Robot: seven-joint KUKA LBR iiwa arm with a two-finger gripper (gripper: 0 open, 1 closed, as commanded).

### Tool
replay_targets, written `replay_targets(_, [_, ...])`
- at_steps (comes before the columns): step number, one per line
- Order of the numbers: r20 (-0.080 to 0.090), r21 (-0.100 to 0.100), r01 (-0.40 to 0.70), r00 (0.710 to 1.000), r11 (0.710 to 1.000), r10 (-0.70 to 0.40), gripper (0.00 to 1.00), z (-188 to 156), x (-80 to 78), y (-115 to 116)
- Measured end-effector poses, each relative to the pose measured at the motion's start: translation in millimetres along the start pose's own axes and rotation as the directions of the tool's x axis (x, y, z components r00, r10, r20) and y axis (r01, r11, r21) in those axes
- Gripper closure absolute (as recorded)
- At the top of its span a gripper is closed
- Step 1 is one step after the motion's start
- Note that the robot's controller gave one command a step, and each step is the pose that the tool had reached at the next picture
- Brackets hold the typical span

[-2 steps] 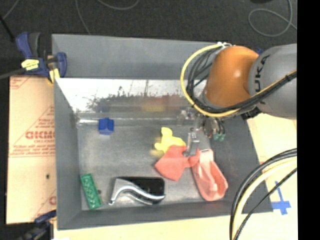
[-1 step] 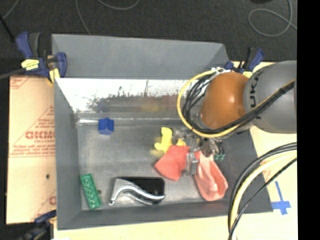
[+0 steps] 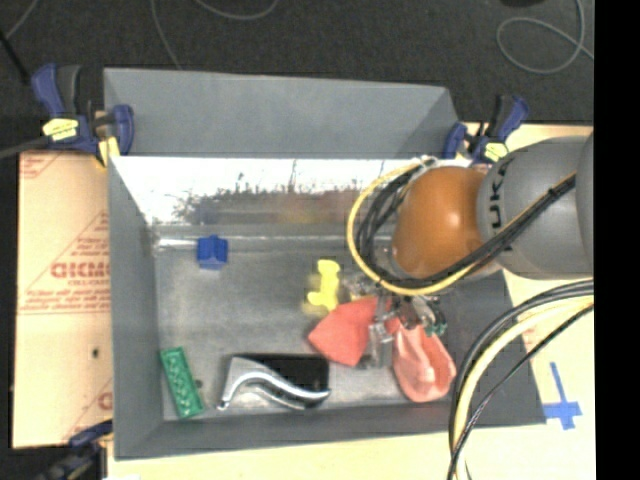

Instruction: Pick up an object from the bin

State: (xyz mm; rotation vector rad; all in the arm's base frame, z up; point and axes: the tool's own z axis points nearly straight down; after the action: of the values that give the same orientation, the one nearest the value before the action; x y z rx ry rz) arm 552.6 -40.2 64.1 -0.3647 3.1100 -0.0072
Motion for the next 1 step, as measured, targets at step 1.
replay_targets(1, [0.011, -0.001, -0.108, 0.994, 0.994, 0.108, 1.00, -6.9, -8.9, -3.2])
